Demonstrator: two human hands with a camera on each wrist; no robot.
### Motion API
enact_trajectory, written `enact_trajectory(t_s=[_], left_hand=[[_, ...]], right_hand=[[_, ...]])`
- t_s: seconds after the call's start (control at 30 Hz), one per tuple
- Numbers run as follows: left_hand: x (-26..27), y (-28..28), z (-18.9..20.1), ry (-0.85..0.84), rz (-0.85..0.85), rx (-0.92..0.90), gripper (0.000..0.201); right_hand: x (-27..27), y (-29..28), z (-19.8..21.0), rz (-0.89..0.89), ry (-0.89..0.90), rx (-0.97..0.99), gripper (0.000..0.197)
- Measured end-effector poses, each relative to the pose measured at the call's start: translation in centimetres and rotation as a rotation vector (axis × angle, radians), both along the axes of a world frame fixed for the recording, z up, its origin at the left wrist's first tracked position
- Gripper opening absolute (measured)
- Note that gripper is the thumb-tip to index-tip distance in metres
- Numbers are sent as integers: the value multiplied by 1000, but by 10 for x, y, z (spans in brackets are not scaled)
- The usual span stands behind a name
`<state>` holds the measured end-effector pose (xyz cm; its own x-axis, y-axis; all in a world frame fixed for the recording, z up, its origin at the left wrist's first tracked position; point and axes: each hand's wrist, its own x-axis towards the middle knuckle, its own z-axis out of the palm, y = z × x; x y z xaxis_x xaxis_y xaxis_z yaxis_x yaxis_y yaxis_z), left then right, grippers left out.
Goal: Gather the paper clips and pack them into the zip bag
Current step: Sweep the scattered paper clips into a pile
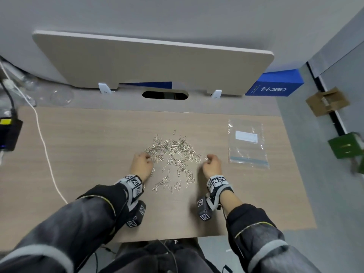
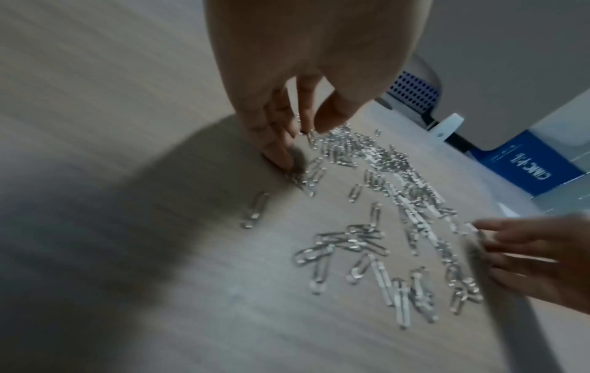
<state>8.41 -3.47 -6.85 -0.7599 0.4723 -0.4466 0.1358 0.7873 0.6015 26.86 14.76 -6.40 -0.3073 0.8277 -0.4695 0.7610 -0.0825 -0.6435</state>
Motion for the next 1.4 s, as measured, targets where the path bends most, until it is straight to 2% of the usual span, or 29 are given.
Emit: enact_trajectory(t_s=[0.1, 0.23, 0.33, 0.43, 0.53, 0.6, 0.73, 0.8, 0.87, 0.9, 0.97, 1.03, 1.13, 1.2, 1.27, 1.4], left_hand=[[6, 14, 8, -96, -18, 45, 31], [-6, -5, 19, -94, 51, 10, 26], [-14, -29, 22, -62, 111, -131, 25], [-5, -33, 22, -92, 118, -193, 28], [18, -22, 21, -150, 102, -120, 22], [32, -11, 20, -202, 102, -32, 11], [35, -3, 20, -479, 201, 171, 20], [27, -11, 19, -525, 208, 173, 23], [21, -21, 21, -533, 133, 50, 29], [21, -26, 23, -554, 40, -63, 31], [28, -32, 29, -651, -189, -272, 29], [39, -28, 31, -702, -342, -343, 20], [50, -14, 26, -536, -363, -223, 25], [52, -4, 24, -412, -378, -152, 22], [51, 3, 22, -293, -376, -121, 27], [41, -2, 23, -204, -374, -93, 28]], right_hand=[[-15, -6, -9, 78, 95, -66, 36], [1, 6, -14, -140, 198, -187, 26], [27, 19, -21, -289, 63, -87, 26], [31, 11, -19, -273, -49, -107, 17], [12, -13, -17, -214, 8, -195, 17], [-4, -31, -18, -162, 89, -275, 25], [-18, -41, -10, -158, 246, -504, 29], [-8, -36, -1, -185, 260, -535, 27], [7, -33, 6, -157, 181, -448, 28], [15, -36, 10, -113, 128, -414, 29], [26, -47, 10, 38, 30, -413, 29], [29, -59, 5, 206, -48, -432, 30], [16, -70, -6, 292, -28, -398, 32], [1, -72, -10, 268, 31, -386, 34], [-12, -71, -11, 243, 91, -395, 37], [-17, -70, 1, 159, 185, -401, 39]])
